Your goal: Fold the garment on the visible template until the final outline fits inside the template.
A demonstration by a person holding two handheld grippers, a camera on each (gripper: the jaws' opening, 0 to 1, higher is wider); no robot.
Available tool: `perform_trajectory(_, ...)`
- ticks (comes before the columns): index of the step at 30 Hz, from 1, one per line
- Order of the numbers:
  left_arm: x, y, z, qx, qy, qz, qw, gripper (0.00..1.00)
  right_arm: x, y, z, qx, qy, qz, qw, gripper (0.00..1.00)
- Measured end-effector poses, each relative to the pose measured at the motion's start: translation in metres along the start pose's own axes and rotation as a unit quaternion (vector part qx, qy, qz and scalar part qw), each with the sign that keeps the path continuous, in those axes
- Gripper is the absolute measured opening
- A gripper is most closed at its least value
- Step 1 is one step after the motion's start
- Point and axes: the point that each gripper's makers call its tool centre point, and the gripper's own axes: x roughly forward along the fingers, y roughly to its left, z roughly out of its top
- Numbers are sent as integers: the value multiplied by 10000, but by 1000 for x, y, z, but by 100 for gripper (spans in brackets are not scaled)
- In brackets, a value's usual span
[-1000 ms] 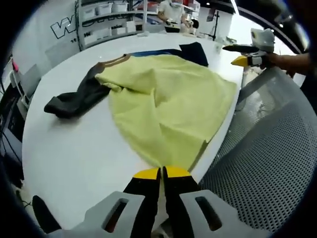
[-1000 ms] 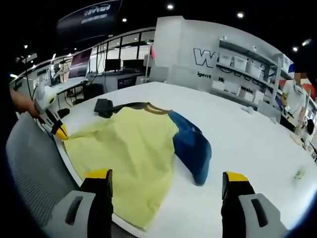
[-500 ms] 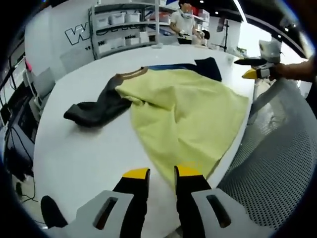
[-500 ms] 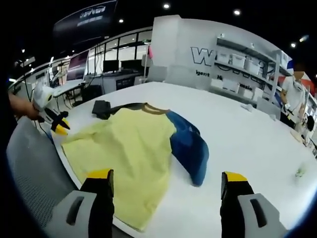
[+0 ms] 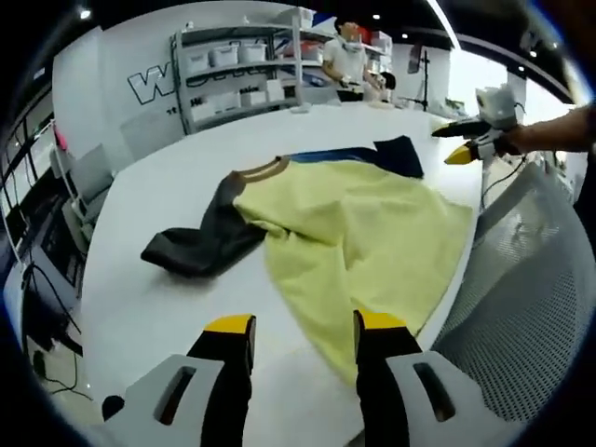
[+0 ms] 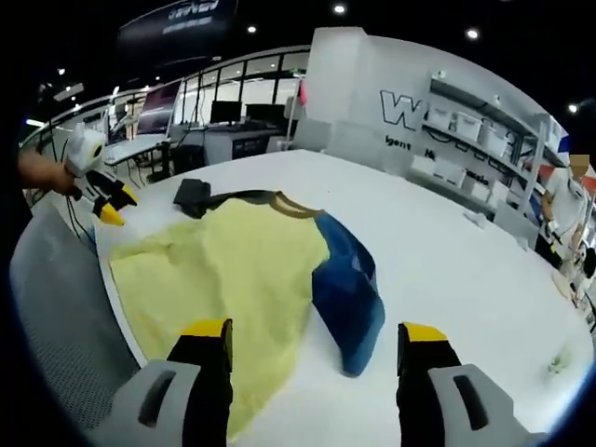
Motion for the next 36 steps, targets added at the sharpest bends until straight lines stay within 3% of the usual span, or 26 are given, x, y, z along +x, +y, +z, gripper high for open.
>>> perform_trajectory(8, 0, 11, 10, 19, -108, 107, 9999, 52, 17, -17, 11, -123, 3, 34, 9999, 61)
perform_trajectory(14, 6, 23, 18, 47, -147, 238, 9996, 52, 22, -23, 18, -98, -50, 7, 9999, 62)
perform_trajectory(23, 25, 62, 34, 71, -168, 523, 9985, 50, 24, -23, 26, -6, -113, 58, 9999, 66)
perform_trajectory(36, 59, 91, 67, 280, -203, 398, 9986, 50, 47, -34, 38, 45, -121, 166, 9998, 67)
